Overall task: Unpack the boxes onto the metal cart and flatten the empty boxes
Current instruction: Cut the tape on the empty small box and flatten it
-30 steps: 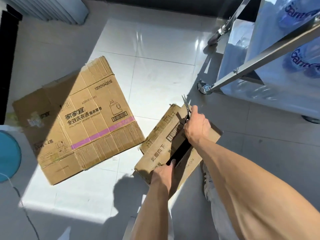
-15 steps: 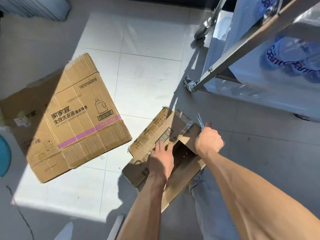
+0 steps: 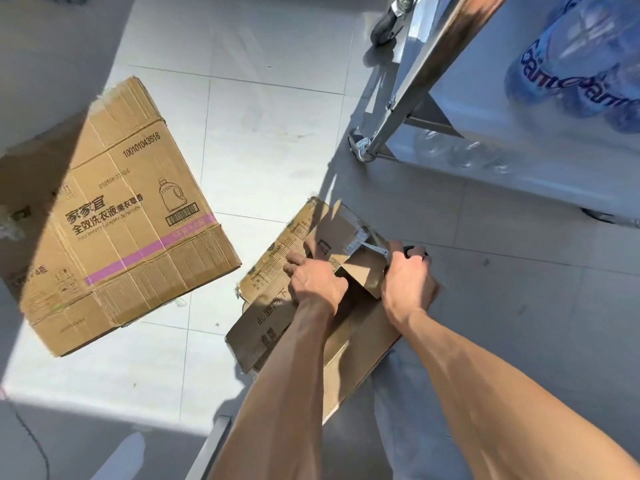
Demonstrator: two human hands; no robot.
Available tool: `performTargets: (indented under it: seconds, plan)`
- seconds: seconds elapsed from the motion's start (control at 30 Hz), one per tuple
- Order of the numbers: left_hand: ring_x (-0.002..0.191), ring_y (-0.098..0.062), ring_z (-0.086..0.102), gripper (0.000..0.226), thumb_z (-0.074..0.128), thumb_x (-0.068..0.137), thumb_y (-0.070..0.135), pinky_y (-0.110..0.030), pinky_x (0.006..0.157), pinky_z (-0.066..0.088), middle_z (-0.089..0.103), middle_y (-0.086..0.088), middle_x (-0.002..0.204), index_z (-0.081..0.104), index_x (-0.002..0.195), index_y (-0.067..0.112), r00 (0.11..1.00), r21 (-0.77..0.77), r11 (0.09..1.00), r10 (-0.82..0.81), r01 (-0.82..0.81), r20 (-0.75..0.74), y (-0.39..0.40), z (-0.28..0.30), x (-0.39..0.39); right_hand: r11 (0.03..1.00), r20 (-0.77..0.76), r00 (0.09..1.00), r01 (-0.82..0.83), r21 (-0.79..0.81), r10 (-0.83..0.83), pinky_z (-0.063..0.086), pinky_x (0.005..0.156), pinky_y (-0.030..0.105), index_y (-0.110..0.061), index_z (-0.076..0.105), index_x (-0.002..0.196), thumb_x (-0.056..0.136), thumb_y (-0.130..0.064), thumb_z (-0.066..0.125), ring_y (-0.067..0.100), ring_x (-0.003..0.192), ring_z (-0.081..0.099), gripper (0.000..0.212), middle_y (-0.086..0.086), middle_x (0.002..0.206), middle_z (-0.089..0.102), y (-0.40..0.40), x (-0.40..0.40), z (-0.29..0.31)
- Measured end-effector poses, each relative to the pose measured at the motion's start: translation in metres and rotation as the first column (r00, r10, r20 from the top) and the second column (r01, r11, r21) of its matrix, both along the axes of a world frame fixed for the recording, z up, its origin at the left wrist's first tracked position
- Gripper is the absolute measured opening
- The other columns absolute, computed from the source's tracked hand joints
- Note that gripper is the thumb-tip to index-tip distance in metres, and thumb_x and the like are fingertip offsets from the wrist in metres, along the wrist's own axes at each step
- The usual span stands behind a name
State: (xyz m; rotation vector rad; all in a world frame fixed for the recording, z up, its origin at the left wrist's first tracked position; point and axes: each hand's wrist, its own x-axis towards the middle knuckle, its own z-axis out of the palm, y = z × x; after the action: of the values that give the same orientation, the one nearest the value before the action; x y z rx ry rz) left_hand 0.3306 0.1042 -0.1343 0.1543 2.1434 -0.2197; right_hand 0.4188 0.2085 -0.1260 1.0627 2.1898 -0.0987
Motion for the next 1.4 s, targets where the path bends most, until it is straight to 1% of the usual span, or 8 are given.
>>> performTargets:
  seconds: [0.07,0.2,0.37,0.47,0.6,0.87,1.0,1.4]
  plan:
    - [0.131,-0.047,0.034,0.093,0.058,0.085,0.037,-0.043,0.093,0.051,0.012,-0.035,0.152,0.002,0.155,0.011,1.000,0.021,1.000,-0.017,0.018,-0.016,-0.003,0.001,-0.005,0.996,-0.016,0.996,0.084,0.017,-0.083,0.033,0.062,0.028,-0.026,0.044,0.121,0.088,-0.010,0.056,0.026,0.104,0.053,0.039,0.014,0.111,0.054,0.004,0.001,0.000]
    - [0.135,-0.053,0.029,0.090,0.049,0.091,0.034,-0.048,0.096,0.051,0.006,-0.038,0.153,-0.013,0.153,0.013,0.999,0.037,0.998,-0.045,0.045,-0.007,-0.004,0.004,-0.003,0.976,-0.073,0.974,0.215,-0.026,-0.216,0.036,0.064,0.031,-0.020,0.045,0.120,0.090,-0.006,0.051,0.029,0.107,0.049,0.034,0.019,0.116,0.048,0.009,-0.004,0.005]
    - [0.128,-0.053,0.038,0.078,0.046,0.087,0.027,-0.046,0.087,0.055,0.022,-0.038,0.147,-0.001,0.148,0.012,0.994,-0.003,0.997,-0.075,0.075,-0.080,-0.008,0.001,0.000,0.970,-0.035,0.970,0.241,0.011,-0.241,0.042,0.062,0.028,-0.025,0.052,0.119,0.087,-0.005,0.052,0.025,0.103,0.050,0.037,0.013,0.113,0.046,-0.003,-0.006,0.016]
    - [0.138,-0.050,0.027,0.078,0.046,0.089,0.027,-0.045,0.094,0.050,0.012,-0.036,0.153,-0.003,0.149,0.015,0.995,-0.018,0.998,-0.065,0.064,-0.075,-0.014,-0.003,-0.002,0.979,-0.059,0.977,0.205,0.001,-0.204,0.040,0.060,0.028,-0.023,0.053,0.120,0.084,-0.009,0.059,0.025,0.102,0.053,0.039,0.013,0.116,0.047,-0.002,-0.012,0.017]
    - [0.137,-0.048,0.030,0.081,0.047,0.087,0.030,-0.043,0.086,0.054,0.015,-0.034,0.153,-0.002,0.150,0.014,0.987,-0.020,0.995,-0.104,0.102,-0.125,-0.022,-0.005,-0.005,0.978,-0.118,0.973,0.190,-0.080,-0.199,0.052,0.069,0.036,-0.016,0.053,0.122,0.076,-0.005,0.068,0.031,0.096,0.059,0.050,0.016,0.126,0.045,0.003,-0.022,0.021]
    - [0.129,-0.051,0.040,0.078,0.047,0.081,0.024,-0.040,0.076,0.057,0.021,-0.038,0.149,0.006,0.147,0.013,0.980,0.007,0.995,-0.096,0.099,-0.177,-0.036,-0.001,-0.011,0.985,-0.286,0.944,0.143,-0.096,-0.165,0.050,0.082,0.039,-0.021,0.056,0.127,0.083,0.000,0.058,0.031,0.104,0.052,0.049,0.013,0.128,0.046,-0.005,-0.011,0.021]
    - [0.118,-0.047,0.048,0.075,0.049,0.077,0.024,-0.039,0.071,0.059,0.029,-0.037,0.145,0.013,0.142,0.012,0.978,0.022,0.997,-0.072,0.078,-0.197,-0.040,0.001,-0.010,0.964,-0.335,0.906,0.226,-0.139,-0.260,0.045,0.091,0.037,-0.022,0.057,0.128,0.084,-0.002,0.054,0.028,0.111,0.048,0.048,0.011,0.128,0.049,-0.010,-0.005,0.020]
    - [0.103,-0.045,0.054,0.077,0.046,0.068,0.023,-0.038,0.063,0.057,0.044,-0.033,0.129,0.018,0.139,0.013,0.969,0.072,0.997,-0.019,0.038,-0.247,-0.057,0.006,-0.009,0.987,-0.318,0.936,0.128,-0.093,-0.151,0.048,0.078,0.041,-0.022,0.058,0.128,0.086,-0.001,0.050,0.034,0.097,0.059,0.049,0.013,0.116,0.055,-0.022,-0.030,0.031]
